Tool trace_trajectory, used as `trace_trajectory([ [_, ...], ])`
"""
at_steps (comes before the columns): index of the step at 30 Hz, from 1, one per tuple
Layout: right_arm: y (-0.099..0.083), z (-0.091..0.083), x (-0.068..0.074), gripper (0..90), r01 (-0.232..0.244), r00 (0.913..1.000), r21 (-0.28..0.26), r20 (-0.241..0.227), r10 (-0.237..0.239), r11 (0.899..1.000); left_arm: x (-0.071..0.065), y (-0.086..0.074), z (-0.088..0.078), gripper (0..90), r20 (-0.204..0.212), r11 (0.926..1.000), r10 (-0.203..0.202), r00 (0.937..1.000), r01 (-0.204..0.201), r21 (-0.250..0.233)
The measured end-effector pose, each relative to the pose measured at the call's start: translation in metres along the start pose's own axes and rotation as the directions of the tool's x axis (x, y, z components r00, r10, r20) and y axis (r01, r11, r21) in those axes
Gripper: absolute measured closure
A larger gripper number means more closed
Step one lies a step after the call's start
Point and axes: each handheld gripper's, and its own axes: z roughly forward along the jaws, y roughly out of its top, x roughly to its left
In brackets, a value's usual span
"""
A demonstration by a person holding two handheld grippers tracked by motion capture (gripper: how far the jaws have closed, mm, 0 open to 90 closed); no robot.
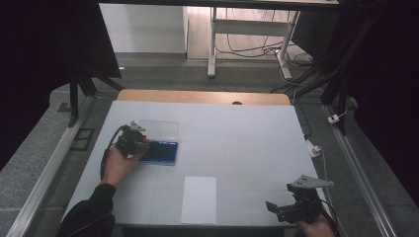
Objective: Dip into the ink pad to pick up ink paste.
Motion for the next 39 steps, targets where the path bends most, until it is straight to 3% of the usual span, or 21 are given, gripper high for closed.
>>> trace_trajectory([
  [4, 0.000, 0.000, 0.000, 0.0, 0.000, 1.0000, 0.001, 0.000, 0.000, 1.000, -0.006, 0.000, 0.000, 58.9, -0.035, 0.9996, 0.030, 0.9990, -0.030, 0.004],
  [8, 0.000, 0.000, 0.000, 0.0, 0.001, 1.0000, -0.001, 0.000, -0.001, 1.000, 0.004, -0.003, 0.000, 58.9, 0.025, 0.9994, -0.032, 0.9992, 0.032, -0.016],
  [13, 0.000, 0.000, 0.000, 0.0, 0.002, 1.0000, -0.001, 0.001, -0.002, 1.000, 0.015, -0.006, 0.001, 58.9, 0.092, 0.9951, -0.090, 0.9917, 0.093, -0.031],
  [15, 0.000, 0.000, 0.000, 0.0, 0.001, 1.0000, -0.001, 0.001, -0.001, 1.000, 0.013, -0.006, 0.001, 58.9, 0.081, 0.9960, -0.083, 0.9932, 0.086, -0.027],
  [19, 0.000, 0.000, 0.000, 0.0, 0.001, 1.0000, -0.001, 0.000, -0.001, 1.000, 0.002, -0.002, 0.000, 58.9, 0.011, 0.9996, -0.027, 0.9996, 0.027, -0.009],
  [22, 0.000, 0.000, 0.000, 0.0, 0.001, 1.0000, 0.000, 0.000, -0.001, 1.000, -0.004, 0.000, 0.000, 58.9, -0.025, 1.0000, 0.007, 0.9997, -0.007, -0.002],
  [29, 0.000, 0.000, 0.000, 0.0, 0.000, 1.0000, -0.003, 0.000, 0.000, 1.000, 0.006, -0.003, 0.000, 58.6, 0.033, 0.9987, -0.048, 0.9983, 0.049, -0.013],
  [39, 0.000, 0.000, 0.000, 0.0, 0.001, 1.0000, -0.006, 0.001, -0.001, 1.000, 0.008, 0.000, -0.003, 58.2, 0.048, 0.9987, -0.050, 0.9976, 0.050, -0.010],
])
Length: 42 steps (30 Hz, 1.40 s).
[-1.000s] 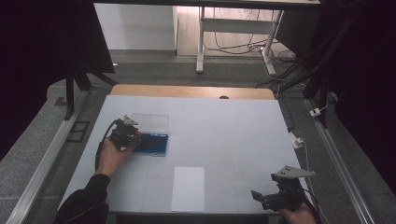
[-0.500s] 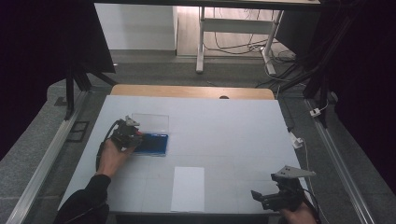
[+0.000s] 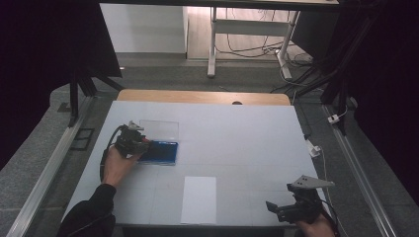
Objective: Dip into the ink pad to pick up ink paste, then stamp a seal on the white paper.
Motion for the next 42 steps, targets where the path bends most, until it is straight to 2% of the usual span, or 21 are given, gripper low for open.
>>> trace_trajectory([
  [4, 0.000, 0.000, 0.000, 0.0, -0.001, 1.0000, -0.001, 0.000, 0.001, 1.000, 0.000, 0.000, -0.005, 58.1, 0.001, 0.9997, 0.014, 0.9999, -0.014, -0.021],
  [8, 0.000, 0.000, 0.000, 0.0, 0.001, 1.0000, -0.001, 0.001, -0.001, 1.000, 0.000, 0.000, -0.011, 58.0, 0.011, 0.9987, 0.010, 0.9999, -0.009, -0.050],
  [26, 0.000, 0.000, 0.000, 0.0, -0.003, 1.0000, -0.003, -0.003, 0.003, 1.000, -0.016, 0.004, -0.027, 58.0, 0.056, 0.9944, 0.057, 0.9968, -0.051, -0.092],
  [37, 0.000, 0.000, 0.000, 0.0, -0.001, 1.0000, -0.003, -0.003, 0.001, 1.000, -0.027, 0.007, -0.030, 58.0, 0.088, 0.9913, 0.089, 0.9921, -0.080, -0.105],
  [42, 0.000, 0.000, 0.000, 0.0, -0.001, 1.0000, -0.002, -0.003, 0.001, 1.000, -0.033, 0.009, -0.034, 58.0, 0.120, 0.9900, 0.094, 0.9884, -0.080, -0.117],
])
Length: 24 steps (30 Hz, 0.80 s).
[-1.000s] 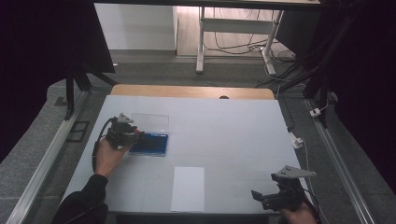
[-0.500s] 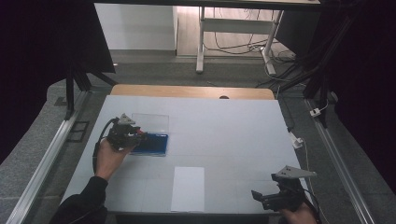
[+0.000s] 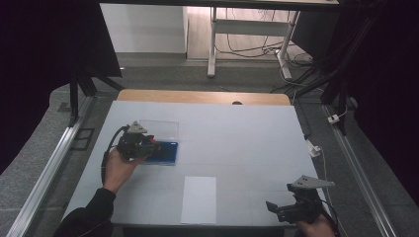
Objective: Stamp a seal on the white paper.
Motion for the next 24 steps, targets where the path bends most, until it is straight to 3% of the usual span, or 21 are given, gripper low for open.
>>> trace_trajectory([
  [15, 0.000, 0.000, 0.000, 0.0, -0.003, 1.0000, -0.003, -0.001, 0.003, 1.000, -0.029, 0.006, -0.003, 58.0, 0.075, 0.9984, 0.055, 0.9956, -0.056, 0.005],
  [24, 0.000, -0.001, 0.000, 0.0, -0.003, 1.0000, -0.003, 0.000, 0.003, 1.000, -0.054, 0.008, -0.003, 58.0, 0.136, 0.9954, 0.093, 0.9863, -0.095, 0.007],
])
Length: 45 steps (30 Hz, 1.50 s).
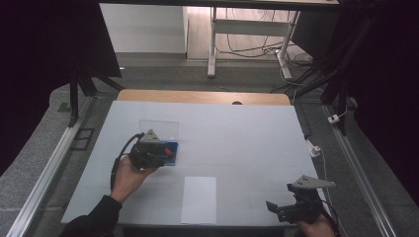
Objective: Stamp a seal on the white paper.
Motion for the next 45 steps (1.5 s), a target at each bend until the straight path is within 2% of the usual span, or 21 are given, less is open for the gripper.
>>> trace_trajectory([
  [8, 0.000, 0.000, 0.000, 0.0, 0.001, 1.0000, -0.001, 0.000, -0.001, 1.000, -0.023, 0.002, 0.003, 58.0, 0.051, 0.9988, 0.049, 0.9975, -0.049, 0.007],
  [25, 0.000, 0.001, 0.000, 0.0, 0.010, 1.0000, 0.003, 0.002, -0.010, 1.000, -0.058, 0.000, 0.009, 58.0, 0.119, 0.9949, 0.096, 0.9882, -0.099, 0.017],
  [38, 0.000, 0.001, 0.002, 0.0, 0.020, 0.9998, 0.012, 0.005, -0.020, 1.000, -0.083, -0.004, 0.023, 58.1, 0.163, 0.9880, 0.139, 0.9767, -0.148, 0.044],
  [45, 0.000, 0.001, 0.002, 0.0, 0.021, 0.9998, 0.013, 0.005, -0.021, 1.000, -0.094, -0.006, 0.032, 58.1, 0.179, 0.9810, 0.169, 0.9692, -0.183, 0.065],
])
